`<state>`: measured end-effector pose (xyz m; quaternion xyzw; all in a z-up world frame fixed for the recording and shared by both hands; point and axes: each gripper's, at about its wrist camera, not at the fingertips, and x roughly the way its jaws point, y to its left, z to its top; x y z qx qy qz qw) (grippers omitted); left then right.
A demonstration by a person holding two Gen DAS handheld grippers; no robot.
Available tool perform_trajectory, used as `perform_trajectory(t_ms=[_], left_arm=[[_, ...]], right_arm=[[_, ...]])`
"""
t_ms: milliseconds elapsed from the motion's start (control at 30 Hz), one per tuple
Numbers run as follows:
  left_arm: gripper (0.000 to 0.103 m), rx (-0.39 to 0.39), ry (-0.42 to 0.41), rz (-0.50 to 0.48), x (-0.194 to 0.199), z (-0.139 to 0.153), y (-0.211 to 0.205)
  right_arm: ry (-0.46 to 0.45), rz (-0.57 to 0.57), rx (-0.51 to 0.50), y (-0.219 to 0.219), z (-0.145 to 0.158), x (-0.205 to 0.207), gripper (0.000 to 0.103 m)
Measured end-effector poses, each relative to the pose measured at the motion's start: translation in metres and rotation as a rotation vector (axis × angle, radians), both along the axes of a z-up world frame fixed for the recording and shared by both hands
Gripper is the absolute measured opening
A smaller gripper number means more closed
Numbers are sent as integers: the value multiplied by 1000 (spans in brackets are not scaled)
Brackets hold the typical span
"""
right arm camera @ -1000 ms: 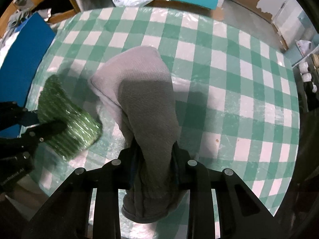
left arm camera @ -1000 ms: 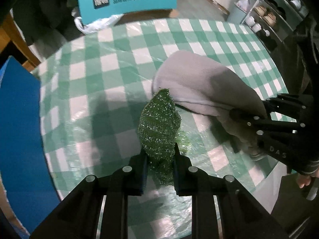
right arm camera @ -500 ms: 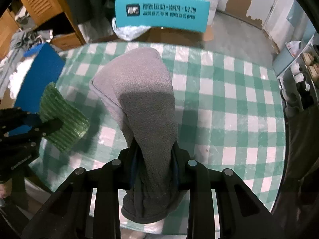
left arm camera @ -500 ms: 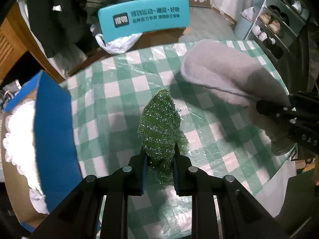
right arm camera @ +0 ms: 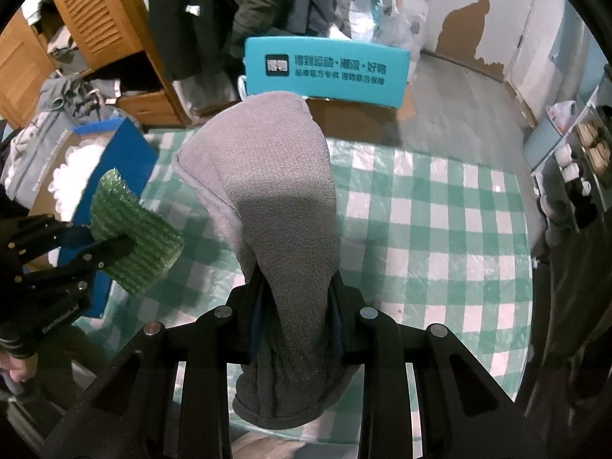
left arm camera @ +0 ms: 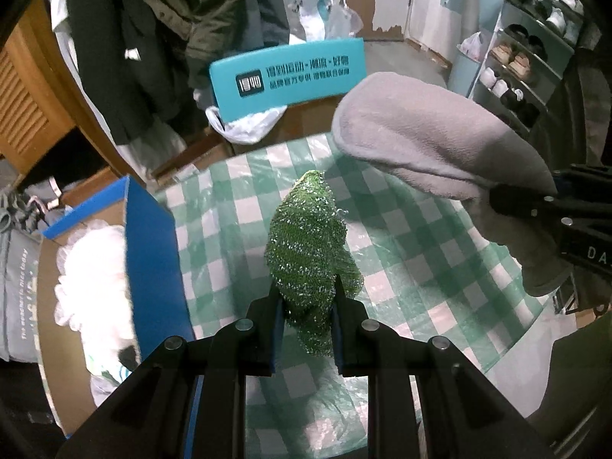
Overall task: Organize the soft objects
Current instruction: 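Carry the green scrubber and grey mitt over the box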
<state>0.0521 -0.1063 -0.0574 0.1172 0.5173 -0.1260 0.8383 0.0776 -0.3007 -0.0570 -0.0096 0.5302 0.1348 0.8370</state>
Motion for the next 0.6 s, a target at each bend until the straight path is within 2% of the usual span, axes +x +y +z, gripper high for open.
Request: perform_trajectory(t_ms=[333, 600], left_arm=[[21, 6, -69, 9, -3, 24, 13], [21, -6, -83, 41, -4, 31, 34]], right_arm=[[-38, 39, 44, 20, 21, 0, 26], [-54, 89, 50, 49, 31, 3, 26]])
